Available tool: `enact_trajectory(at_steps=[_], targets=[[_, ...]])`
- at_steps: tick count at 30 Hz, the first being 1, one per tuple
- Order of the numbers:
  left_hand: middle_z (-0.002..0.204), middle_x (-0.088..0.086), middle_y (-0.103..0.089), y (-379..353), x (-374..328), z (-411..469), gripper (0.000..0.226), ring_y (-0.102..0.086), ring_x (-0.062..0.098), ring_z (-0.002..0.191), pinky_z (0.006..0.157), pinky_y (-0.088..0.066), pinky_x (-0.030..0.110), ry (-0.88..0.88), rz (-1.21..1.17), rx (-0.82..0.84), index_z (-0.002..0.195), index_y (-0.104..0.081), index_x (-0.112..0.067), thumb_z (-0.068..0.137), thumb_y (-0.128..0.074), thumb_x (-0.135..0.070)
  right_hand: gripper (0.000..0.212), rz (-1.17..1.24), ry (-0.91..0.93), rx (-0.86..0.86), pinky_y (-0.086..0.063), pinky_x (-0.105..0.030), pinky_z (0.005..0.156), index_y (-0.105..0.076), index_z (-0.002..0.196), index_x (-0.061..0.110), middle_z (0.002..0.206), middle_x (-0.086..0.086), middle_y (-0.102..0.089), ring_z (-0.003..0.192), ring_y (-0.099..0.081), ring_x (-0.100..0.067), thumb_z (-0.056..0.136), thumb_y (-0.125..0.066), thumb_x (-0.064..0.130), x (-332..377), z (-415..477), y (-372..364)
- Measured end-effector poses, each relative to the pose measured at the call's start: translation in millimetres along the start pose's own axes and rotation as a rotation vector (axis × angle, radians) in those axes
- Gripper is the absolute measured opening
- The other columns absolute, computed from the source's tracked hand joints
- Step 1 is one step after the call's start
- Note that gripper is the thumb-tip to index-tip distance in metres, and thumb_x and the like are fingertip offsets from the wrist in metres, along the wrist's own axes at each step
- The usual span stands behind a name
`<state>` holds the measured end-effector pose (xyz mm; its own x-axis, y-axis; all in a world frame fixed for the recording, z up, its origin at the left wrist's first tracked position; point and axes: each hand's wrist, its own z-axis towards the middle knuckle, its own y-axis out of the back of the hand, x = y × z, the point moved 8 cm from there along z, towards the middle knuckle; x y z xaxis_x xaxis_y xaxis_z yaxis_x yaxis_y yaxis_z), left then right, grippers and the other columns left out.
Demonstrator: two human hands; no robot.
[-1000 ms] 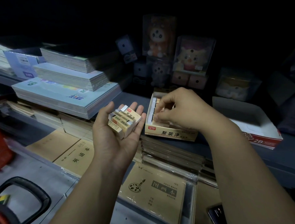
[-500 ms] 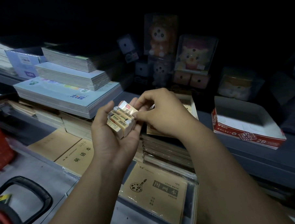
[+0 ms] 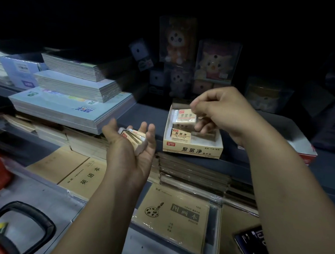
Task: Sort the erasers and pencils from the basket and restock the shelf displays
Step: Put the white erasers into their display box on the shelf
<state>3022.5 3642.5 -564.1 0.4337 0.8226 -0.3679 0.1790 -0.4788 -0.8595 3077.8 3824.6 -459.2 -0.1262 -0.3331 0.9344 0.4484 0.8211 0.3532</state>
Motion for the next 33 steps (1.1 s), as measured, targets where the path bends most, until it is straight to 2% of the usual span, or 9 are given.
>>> enact_trajectory(at_steps=[3,6,9,14,17,20,25,29,33], targets=[[0.106,0.014,-0.064,1,0,2,0.031,-0.07,0.022,0.066,0.046,-0.045,0.014,0.002,0.039,0.004,0.114,-0.05,-0.013,0.099,-0.055,-0.039,0.011,-0.11,-0.018,-0.017,-0.046,-0.025,0.04,-0.071,0.091,-0.001,0.067,-0.017,-0.066,0.048,-0.061,-0.018,0.09,-0.06,-0.001,-2,0,11],[0.102,0.012,-0.06,2,1,3,0.019,-0.066,0.02,0.063,0.037,-0.035,0.013,-0.008,0.085,0.018,0.106,-0.05,-0.012,0.1,-0.055,-0.028,0.013,-0.241,-0.033,-0.063,-0.035,-0.022,0.035,-0.072,0.088,0.0,0.053,-0.01,-0.061,0.035,-0.046,-0.012,0.089,-0.06,0.005,-4,1,23],[0.101,0.012,-0.056,2,2,3,0.019,-0.064,0.018,0.068,0.038,-0.036,0.013,-0.023,0.092,0.049,0.107,-0.05,-0.011,0.099,-0.061,-0.025,0.015,-0.351,-0.066,-0.041,-0.036,-0.024,0.037,-0.072,0.088,0.001,0.054,-0.011,-0.062,0.037,-0.043,-0.016,0.092,-0.059,0.009,-8,2,28],[0.106,0.012,-0.053,-2,3,1,0.021,-0.06,0.017,0.078,0.04,-0.038,0.013,-0.032,0.095,0.085,0.112,-0.053,-0.014,0.1,-0.062,-0.028,0.012,-0.546,-0.061,0.087,-0.042,-0.026,0.044,-0.073,0.086,0.011,0.066,-0.011,-0.07,0.044,-0.053,-0.015,0.093,-0.064,0.009,-12,0,21],[0.106,0.012,-0.053,-3,1,2,0.02,-0.059,0.018,0.077,0.04,-0.038,0.013,-0.06,0.117,0.095,0.115,-0.056,-0.017,0.1,-0.062,-0.029,0.006,-0.637,-0.016,0.133,-0.048,-0.027,0.057,-0.075,0.084,0.02,0.084,-0.001,-0.073,0.069,-0.063,-0.011,0.083,-0.08,0.017,-10,-1,19],[0.104,0.013,-0.053,-5,1,1,0.021,-0.058,0.018,0.076,0.041,-0.039,0.014,-0.079,0.127,0.092,0.116,-0.058,-0.017,0.102,-0.059,-0.031,0.024,-0.718,-0.005,0.181,-0.046,-0.025,0.064,-0.074,0.091,0.025,0.098,0.007,-0.065,0.088,-0.061,-0.009,0.073,-0.089,0.02,-11,-3,13],[0.104,0.013,-0.053,-4,2,0,0.025,-0.059,0.017,0.074,0.047,-0.043,0.014,-0.079,0.107,0.055,0.114,-0.058,-0.013,0.1,-0.062,-0.034,0.019,-0.714,0.028,0.186,-0.05,-0.025,0.068,-0.077,0.084,0.023,0.094,0.005,-0.068,0.089,-0.064,-0.011,0.072,-0.089,0.014,-14,-3,6],[0.098,0.012,-0.052,-6,3,-4,0.012,-0.058,0.019,0.077,0.05,-0.043,0.015,-0.043,0.053,0.065,0.106,-0.055,-0.012,0.098,-0.059,-0.02,0.019,-0.712,0.06,0.181,-0.05,-0.026,0.067,-0.077,0.08,0.023,0.091,0.002,-0.07,0.085,-0.065,-0.012,0.071,-0.089,0.011,-15,0,6],[0.099,0.013,-0.051,-6,1,-7,0.023,-0.058,0.023,0.079,0.055,-0.044,0.018,-0.073,0.05,0.07,0.118,-0.057,-0.011,0.097,-0.048,-0.014,0.016,-0.742,0.089,0.188,-0.049,-0.025,0.064,-0.075,0.078,0.023,0.087,0.004,-0.069,0.081,-0.065,-0.012,0.071,-0.088,0.016,-16,1,3]])
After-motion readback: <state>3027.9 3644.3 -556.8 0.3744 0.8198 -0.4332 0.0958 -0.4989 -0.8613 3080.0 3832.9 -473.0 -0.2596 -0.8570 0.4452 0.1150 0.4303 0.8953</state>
